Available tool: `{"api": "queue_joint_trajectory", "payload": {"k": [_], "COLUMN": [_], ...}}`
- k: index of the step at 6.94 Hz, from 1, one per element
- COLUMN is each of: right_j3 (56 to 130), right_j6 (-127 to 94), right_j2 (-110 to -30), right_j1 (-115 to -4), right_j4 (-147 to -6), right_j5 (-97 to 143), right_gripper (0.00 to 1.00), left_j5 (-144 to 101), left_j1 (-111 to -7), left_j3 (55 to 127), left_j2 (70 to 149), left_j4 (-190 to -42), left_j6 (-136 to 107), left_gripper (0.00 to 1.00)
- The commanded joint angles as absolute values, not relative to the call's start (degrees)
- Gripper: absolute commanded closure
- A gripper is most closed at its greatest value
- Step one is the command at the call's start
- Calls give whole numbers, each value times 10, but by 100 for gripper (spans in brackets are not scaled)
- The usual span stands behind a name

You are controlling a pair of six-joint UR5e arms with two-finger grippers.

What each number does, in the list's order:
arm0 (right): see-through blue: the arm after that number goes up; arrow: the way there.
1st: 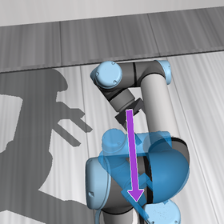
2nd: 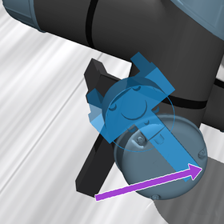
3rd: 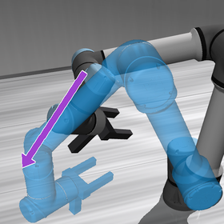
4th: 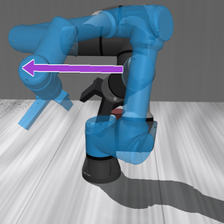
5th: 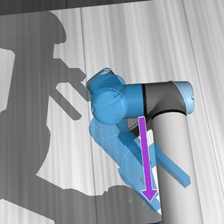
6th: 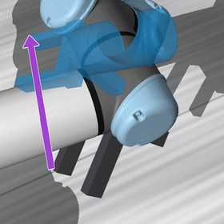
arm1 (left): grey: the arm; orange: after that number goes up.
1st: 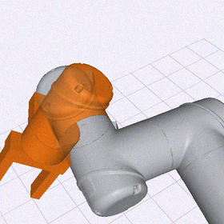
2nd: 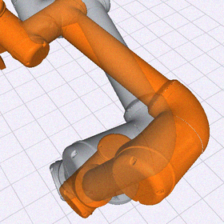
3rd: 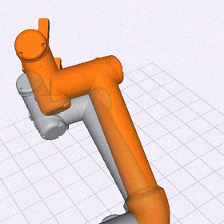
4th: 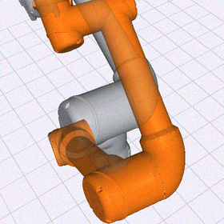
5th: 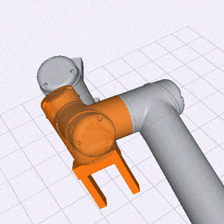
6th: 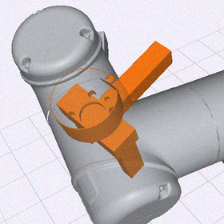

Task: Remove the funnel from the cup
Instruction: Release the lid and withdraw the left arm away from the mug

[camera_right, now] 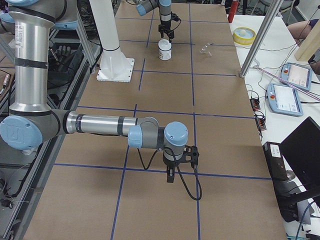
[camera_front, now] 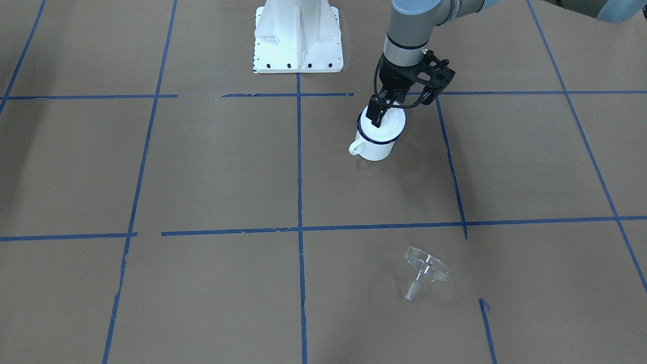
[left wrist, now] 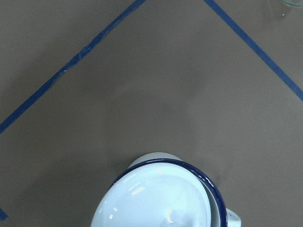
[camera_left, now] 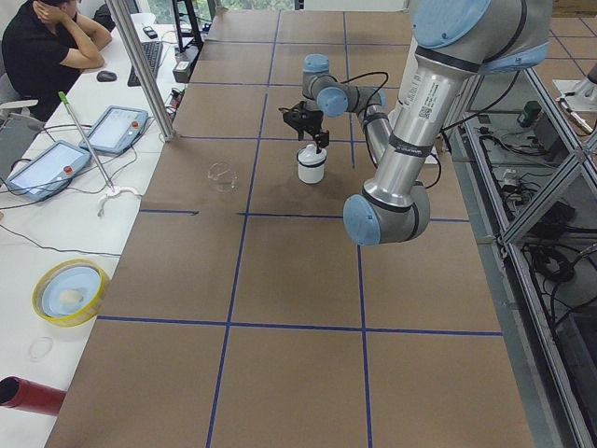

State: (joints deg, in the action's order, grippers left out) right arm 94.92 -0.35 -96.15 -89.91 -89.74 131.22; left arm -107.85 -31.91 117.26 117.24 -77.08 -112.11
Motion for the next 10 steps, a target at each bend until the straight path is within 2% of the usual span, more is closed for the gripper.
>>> {"api": "queue_joint_trajectory", "payload": {"k": [1,5,6,8,10], "right_j3": [949,948,949,948,949], "right_j6": [-4,-4,-4,-4,-4], "right_j2": [-962,-962,-962,-962,-962], "right_j1": [-899,-899,-899,-899,-899], "right_j4": [-897,-897,-897,-897,-897], "right_j5": [1312,1312,1312,1312,1312], "right_gripper": [0,0,0,0,0], "left_j5": [-1079,-1209,-1233,-1274,-1274], "left_j1": [-346,-581,-640,-781,-893], "left_j3": [1191,1173,1146,1050,961], "left_j2": [1165,1087,1062,1014,980], "left_j4": [-771,-778,-778,-779,-807], "left_j6": [-1011,-589,-473,-163,47], "left_gripper": [0,0,0,0,0]}}
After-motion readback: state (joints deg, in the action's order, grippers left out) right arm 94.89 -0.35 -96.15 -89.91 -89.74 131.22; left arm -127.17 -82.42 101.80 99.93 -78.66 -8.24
